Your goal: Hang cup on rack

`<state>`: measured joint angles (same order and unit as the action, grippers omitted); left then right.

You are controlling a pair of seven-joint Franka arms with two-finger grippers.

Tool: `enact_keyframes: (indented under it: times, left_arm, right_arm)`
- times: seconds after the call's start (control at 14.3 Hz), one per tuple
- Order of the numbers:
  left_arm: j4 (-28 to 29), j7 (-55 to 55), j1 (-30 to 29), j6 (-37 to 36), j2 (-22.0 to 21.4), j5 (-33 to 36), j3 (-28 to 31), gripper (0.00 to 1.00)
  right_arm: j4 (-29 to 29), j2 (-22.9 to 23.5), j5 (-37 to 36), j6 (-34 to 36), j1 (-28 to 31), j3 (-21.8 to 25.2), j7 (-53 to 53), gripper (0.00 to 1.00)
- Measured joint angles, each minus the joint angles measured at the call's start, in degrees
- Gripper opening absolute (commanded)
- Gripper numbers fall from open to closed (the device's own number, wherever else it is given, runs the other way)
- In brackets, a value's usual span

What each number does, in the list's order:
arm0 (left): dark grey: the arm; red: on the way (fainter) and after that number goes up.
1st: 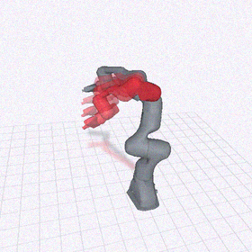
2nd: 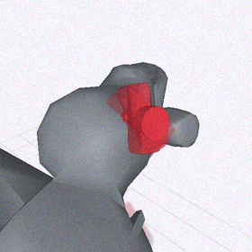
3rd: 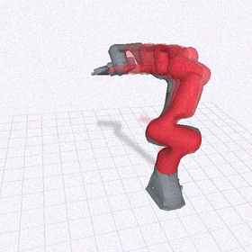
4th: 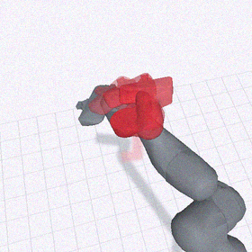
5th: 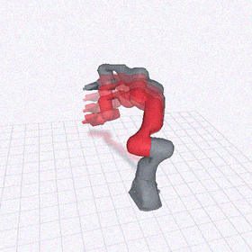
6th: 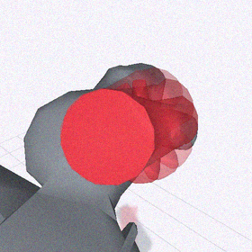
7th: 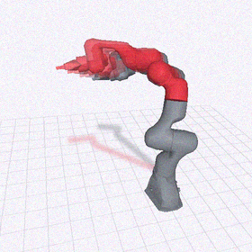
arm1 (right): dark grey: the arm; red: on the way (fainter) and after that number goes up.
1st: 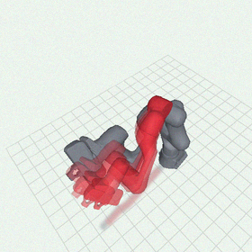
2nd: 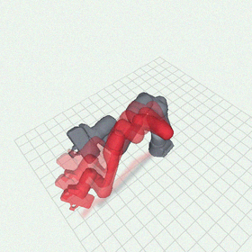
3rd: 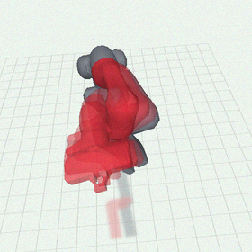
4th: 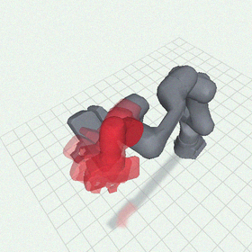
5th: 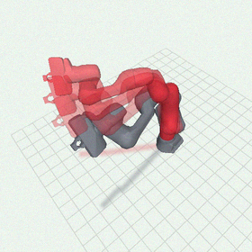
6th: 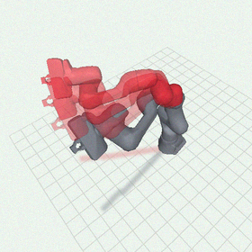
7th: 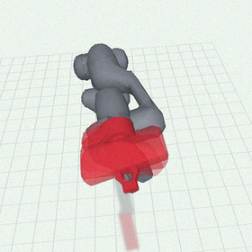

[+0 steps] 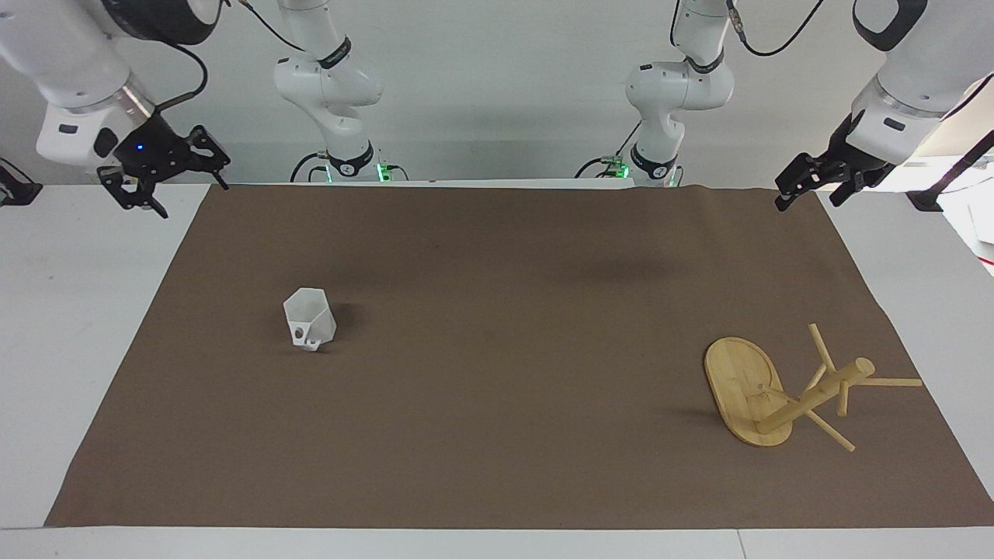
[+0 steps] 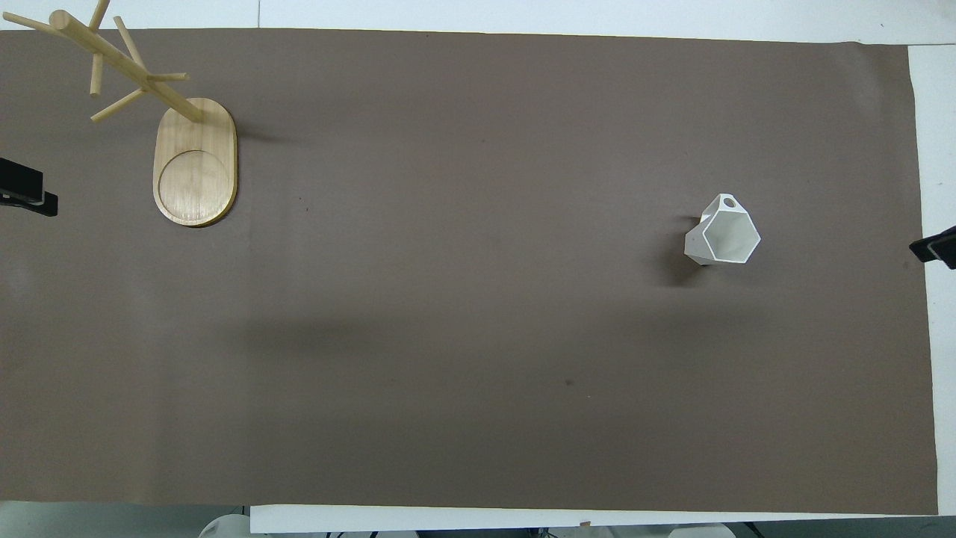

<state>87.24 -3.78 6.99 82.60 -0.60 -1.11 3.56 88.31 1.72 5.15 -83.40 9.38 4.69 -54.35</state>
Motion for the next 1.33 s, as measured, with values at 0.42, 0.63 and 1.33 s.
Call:
enact_keyframes:
  times: [0.42, 0.63, 1.33]
  left_arm:
    - [0.0, 0.0, 0.0, 0.0, 0.0, 0.0, 0.0, 1.0]
    - [0.0, 0.0, 0.0, 0.0, 0.0, 0.0, 0.0, 1.0]
    - [0.0, 0.0, 0.0, 0.0, 0.0, 0.0, 0.0, 1.0]
  right_arm:
    - [1.56, 15.0, 26.54, -1.94, 14.61, 0.38, -41.06, 0.99]
    - [4.88, 22.66, 40.57, 1.06, 17.94, 0.36, -57.92, 0.99]
    - [17.31, 31.77, 53.52, 0.82, 17.69, -0.33, -86.39, 0.99]
